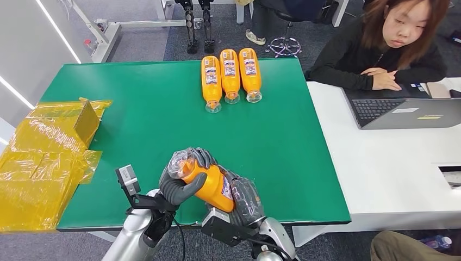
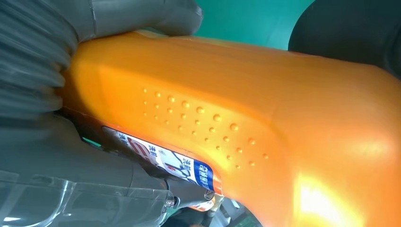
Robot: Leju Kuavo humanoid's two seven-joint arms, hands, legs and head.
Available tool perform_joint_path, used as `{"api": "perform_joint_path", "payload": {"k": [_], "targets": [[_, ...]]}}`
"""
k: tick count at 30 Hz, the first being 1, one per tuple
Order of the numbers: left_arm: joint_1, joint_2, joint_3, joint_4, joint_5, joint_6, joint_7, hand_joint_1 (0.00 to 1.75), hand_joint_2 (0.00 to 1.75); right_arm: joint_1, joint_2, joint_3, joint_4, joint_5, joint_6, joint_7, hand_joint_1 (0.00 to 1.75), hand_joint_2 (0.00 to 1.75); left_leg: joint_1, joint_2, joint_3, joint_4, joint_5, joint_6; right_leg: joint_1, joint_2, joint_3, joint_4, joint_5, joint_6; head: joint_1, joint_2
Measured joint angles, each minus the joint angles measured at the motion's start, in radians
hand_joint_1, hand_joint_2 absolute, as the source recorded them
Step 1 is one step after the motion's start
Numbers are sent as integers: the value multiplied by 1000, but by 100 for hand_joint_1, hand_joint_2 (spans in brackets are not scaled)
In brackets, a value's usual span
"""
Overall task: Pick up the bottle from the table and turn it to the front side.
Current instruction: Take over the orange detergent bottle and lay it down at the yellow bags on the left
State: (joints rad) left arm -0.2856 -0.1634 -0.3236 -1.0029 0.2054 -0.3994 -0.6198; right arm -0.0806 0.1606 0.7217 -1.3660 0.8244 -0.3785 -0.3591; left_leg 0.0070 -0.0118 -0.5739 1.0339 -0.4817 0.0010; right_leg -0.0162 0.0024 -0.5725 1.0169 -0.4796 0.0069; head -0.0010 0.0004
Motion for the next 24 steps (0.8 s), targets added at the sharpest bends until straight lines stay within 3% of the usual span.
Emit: {"api": "perform_joint_path", "payload": {"k": [8, 9, 12, 13, 19, 24], "targets": [[4, -3, 10, 4, -5, 2, 0, 175, 175, -4, 0, 0, 13, -15, -11, -14, 169, 175, 0, 0, 0, 0, 0, 0, 0, 0, 0, 0, 0, 0, 0, 0], [5, -4, 11, 4, -7, 3, 0, 175, 175, -5, 0, 0, 15, -18, -13, -15, 161, 175, 0, 0, 0, 0, 0, 0, 0, 0, 0, 0, 0, 0, 0, 0], [5, -5, 13, 4, -10, 3, 0, 175, 175, -5, 0, 1, 18, -22, -16, -17, 34, 175, 0, 0, 0, 0, 0, 0, 0, 0, 0, 0, 0, 0, 0, 0], [5, -5, 13, 4, -10, 3, 0, 175, 175, -5, 0, 1, 19, -22, -17, -17, 0, 175, 0, 0, 0, 0, 0, 0, 0, 0, 0, 0, 0, 0, 0, 0], [5, -6, 25, 4, -14, 7, 0, 175, 175, -4, 2, 2, 21, -59, -35, -44, 0, 175, 0, 0, 0, 0, 0, 0, 0, 0, 0, 0, 0, 0, 0, 0], [3, -6, 46, 4, -10, 17, 0, 175, 175, 8, 3, 1, 7, -133, -133, -124, 0, 175, 0, 0, 0, 0, 0, 0, 0, 0, 0, 0, 0, 0, 0, 0]]}}
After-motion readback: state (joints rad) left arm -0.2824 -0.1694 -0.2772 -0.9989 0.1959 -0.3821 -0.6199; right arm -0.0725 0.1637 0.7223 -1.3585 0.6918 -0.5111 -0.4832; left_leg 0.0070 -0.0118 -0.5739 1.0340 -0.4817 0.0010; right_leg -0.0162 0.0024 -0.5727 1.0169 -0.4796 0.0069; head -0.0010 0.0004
